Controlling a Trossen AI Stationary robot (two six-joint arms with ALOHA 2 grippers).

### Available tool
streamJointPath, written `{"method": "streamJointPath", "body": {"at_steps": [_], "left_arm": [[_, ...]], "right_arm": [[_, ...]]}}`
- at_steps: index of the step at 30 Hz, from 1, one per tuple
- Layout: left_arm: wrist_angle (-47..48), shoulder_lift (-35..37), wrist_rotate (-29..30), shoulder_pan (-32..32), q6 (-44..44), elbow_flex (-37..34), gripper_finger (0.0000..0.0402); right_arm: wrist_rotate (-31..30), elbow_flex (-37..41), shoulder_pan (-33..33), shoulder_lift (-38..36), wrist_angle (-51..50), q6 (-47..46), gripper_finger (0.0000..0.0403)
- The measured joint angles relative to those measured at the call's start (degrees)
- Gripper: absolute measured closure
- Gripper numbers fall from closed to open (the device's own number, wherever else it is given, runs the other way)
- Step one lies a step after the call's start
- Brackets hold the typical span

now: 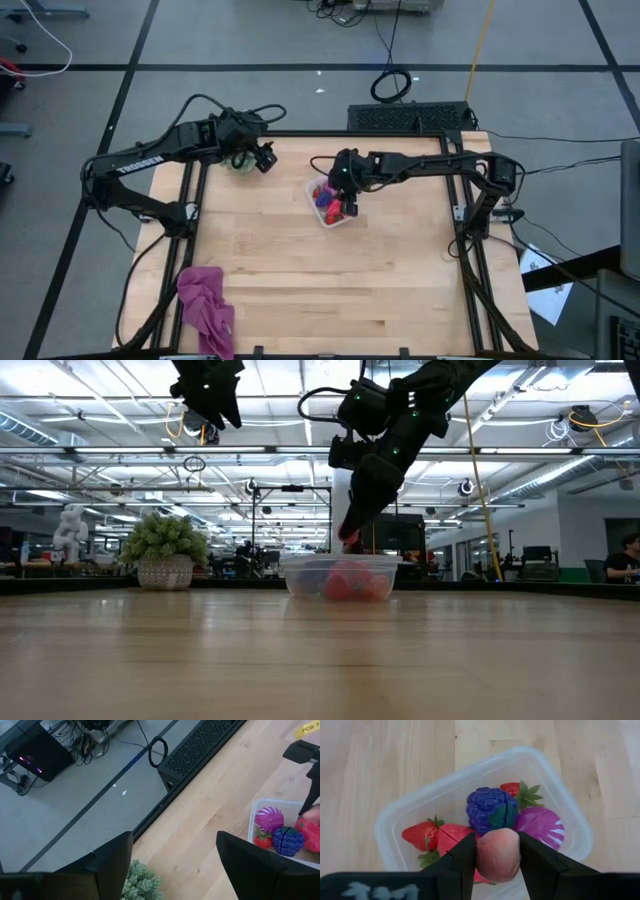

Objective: Pick and placing Produce into tupperware
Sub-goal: Put the peach into the transparent bin

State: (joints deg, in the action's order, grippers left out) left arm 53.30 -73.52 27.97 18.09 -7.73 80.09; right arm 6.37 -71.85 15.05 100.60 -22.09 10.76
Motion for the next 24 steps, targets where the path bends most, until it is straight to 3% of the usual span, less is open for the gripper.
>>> {"method": "streamJointPath", "body": {"at_steps": [13,24], "left_arm": [[-0.5,0.0,0.0,0.0,0.0,0.0,0.0108],[-0.5,0.0,0.0,0.0,0.0,0.0,0.0108]], "right_arm": [[2.9,0.0,0.0,0.1,-0.5,-2.6,0.0281],[5.8,0.0,-0.5,4.4,0.9,-3.8,0.0281]]}}
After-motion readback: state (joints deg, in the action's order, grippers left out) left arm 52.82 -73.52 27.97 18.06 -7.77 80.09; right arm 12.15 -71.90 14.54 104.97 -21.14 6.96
